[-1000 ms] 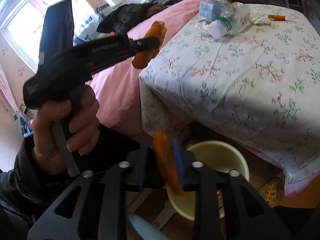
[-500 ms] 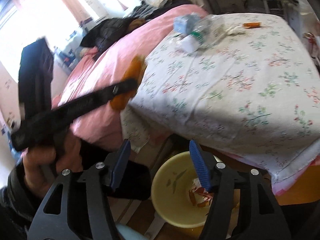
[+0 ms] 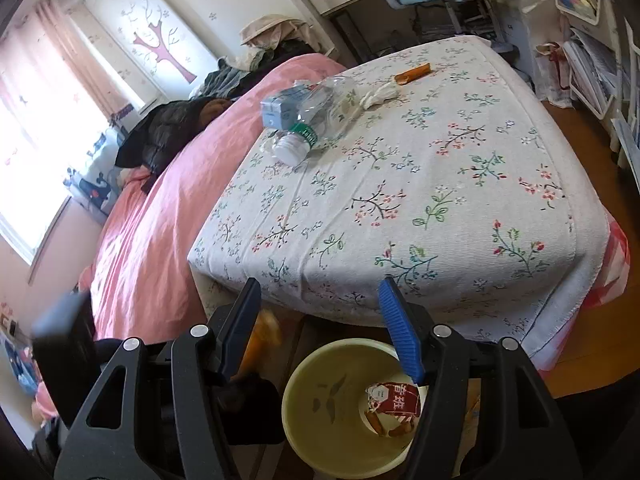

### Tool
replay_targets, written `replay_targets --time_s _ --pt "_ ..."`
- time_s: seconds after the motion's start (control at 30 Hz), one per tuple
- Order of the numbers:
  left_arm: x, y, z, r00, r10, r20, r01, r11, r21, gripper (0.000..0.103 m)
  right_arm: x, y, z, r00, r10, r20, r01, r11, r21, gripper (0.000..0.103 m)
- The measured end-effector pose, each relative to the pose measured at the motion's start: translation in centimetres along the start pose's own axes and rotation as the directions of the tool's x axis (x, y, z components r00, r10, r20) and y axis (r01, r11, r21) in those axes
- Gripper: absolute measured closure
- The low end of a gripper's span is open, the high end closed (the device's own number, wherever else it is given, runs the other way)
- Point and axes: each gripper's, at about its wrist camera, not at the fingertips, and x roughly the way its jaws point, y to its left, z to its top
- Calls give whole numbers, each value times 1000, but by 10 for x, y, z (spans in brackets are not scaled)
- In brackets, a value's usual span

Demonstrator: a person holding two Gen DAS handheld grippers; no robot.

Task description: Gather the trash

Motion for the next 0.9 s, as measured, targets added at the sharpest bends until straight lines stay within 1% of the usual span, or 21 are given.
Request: replay_targets --time_s 0.03,0.07,0.13,0.17,0.23,0.3,0.33,0.37,0.43,0.57,0.67,0.77,0.9 --pt "1 -4 -2 1000 16 -6 -16 1000 21 59 0 0 0 1000 -2 3 2 1000 4 44" --pt "-1 -6 -3 999 33 8 -33 999 29 42 -1 -1 1 1000 -3 6 3 1000 5 44" --pt "-7 -6 -2 998 49 43 -50 998 30 41 -2 -3 1 1000 -10 14 10 1000 8 44" --pt "-10 -3 -1 997 44 59 -44 999 14 41 -3 -4 2 1000 -15 19 15 1000 10 44" --pt "-16 4 1 992 65 105 -62 998 -28 39 -2 -4 1 1000 -22 22 22 1000 12 44" --pt "-27 16 4 974 134 184 -119 989 -93 31 -1 -4 0 999 -27 21 27 1000 11 44" --pt "-31 19 5 966 154 208 -132 984 -119 28 0 -3 0 999 -29 18 29 1000 7 44" --pt "-36 26 6 954 184 236 -148 976 -159 26 1 -2 -1 999 -33 17 33 999 0 44" --pt "-41 35 8 938 220 268 -165 963 -213 26 3 1 -2 999 -38 14 38 999 -14 44" --pt "-50 45 7 910 278 308 -191 940 -284 23 6 7 -4 999 -49 12 49 998 -43 44" --pt "-55 47 7 895 302 329 -199 929 -311 21 7 9 -5 998 -56 11 57 997 -56 44" --pt "-57 50 7 889 313 333 -204 924 -325 20 8 9 -5 998 -60 10 60 997 -58 44" --pt "-57 51 7 884 322 338 -209 920 -330 17 10 9 -5 998 -64 7 64 996 -61 44"
